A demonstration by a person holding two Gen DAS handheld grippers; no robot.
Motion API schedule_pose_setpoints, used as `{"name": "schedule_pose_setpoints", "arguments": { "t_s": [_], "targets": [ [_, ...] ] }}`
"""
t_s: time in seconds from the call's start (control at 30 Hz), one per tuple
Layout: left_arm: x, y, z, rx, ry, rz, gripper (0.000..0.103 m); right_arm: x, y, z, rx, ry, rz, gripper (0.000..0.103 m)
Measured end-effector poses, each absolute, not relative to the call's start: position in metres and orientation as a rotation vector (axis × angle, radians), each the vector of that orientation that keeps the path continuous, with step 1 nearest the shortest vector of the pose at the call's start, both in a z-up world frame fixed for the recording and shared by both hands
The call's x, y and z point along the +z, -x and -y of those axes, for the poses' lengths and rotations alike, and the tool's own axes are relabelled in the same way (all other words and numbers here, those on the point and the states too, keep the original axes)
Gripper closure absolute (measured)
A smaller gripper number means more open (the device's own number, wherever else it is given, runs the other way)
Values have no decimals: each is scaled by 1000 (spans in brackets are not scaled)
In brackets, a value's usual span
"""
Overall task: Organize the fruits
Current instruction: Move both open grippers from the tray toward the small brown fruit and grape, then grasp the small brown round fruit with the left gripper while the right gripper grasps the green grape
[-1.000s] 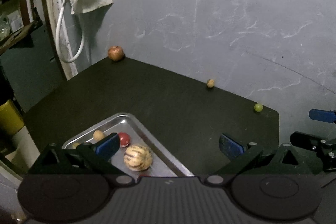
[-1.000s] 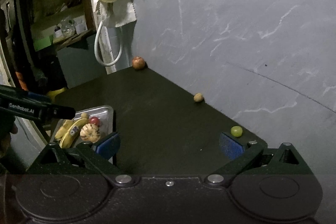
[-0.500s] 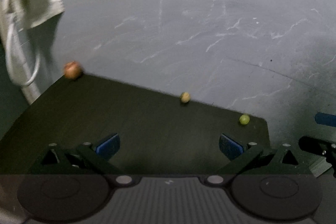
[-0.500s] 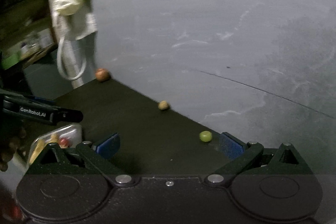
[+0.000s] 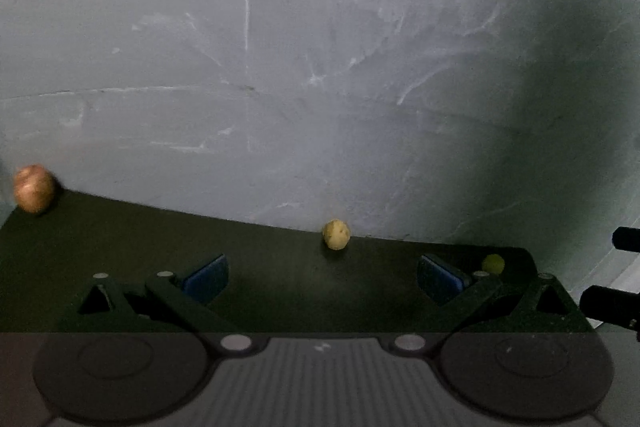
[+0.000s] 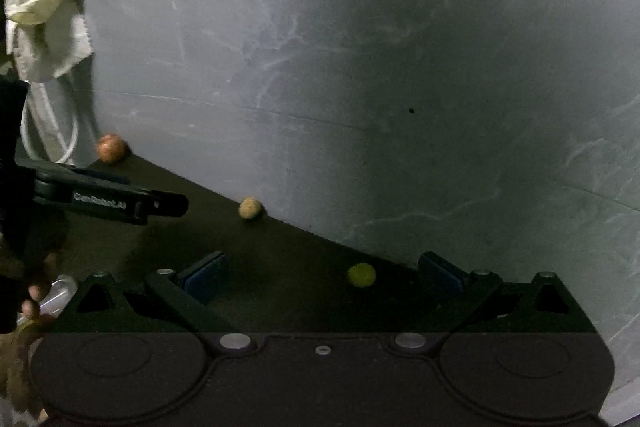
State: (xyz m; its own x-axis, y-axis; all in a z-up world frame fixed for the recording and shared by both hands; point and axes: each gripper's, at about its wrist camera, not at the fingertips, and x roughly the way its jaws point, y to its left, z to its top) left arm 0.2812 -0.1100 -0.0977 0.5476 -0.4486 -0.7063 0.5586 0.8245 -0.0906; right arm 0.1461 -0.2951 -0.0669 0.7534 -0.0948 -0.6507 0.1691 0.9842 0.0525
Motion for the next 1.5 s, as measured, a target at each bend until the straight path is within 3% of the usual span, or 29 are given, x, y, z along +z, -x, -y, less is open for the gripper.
{"name": "schedule_pose_setpoints", "arguments": {
  "t_s": [0.23, 0.5, 0.67, 0.93, 1.13, 1.37, 1.5],
  "targets": [
    [-132, -318, 126, -653, -157, -776, 4, -101, -172, 294, -198, -117, -731, 4],
    [-158, -329, 155, -729, -243, -751, 18, -121, -191, 296, -236, -152, -749, 5],
    [-170, -328, 174, -714, -310, -747, 41, -128, -196, 299, -248, -164, -753, 5],
    [-182, -328, 184, -677, -313, -753, 51, -136, -200, 303, -249, -173, -762, 6],
    [-185, -326, 190, -674, -327, -759, 72, -139, -203, 303, -245, -171, -766, 7],
    [-187, -326, 194, -682, -319, -756, 75, -141, -205, 304, -233, -175, -772, 9],
    [-187, -326, 182, -686, -311, -753, 76, -145, -208, 307, -240, -173, -781, 15]
  ]
}}
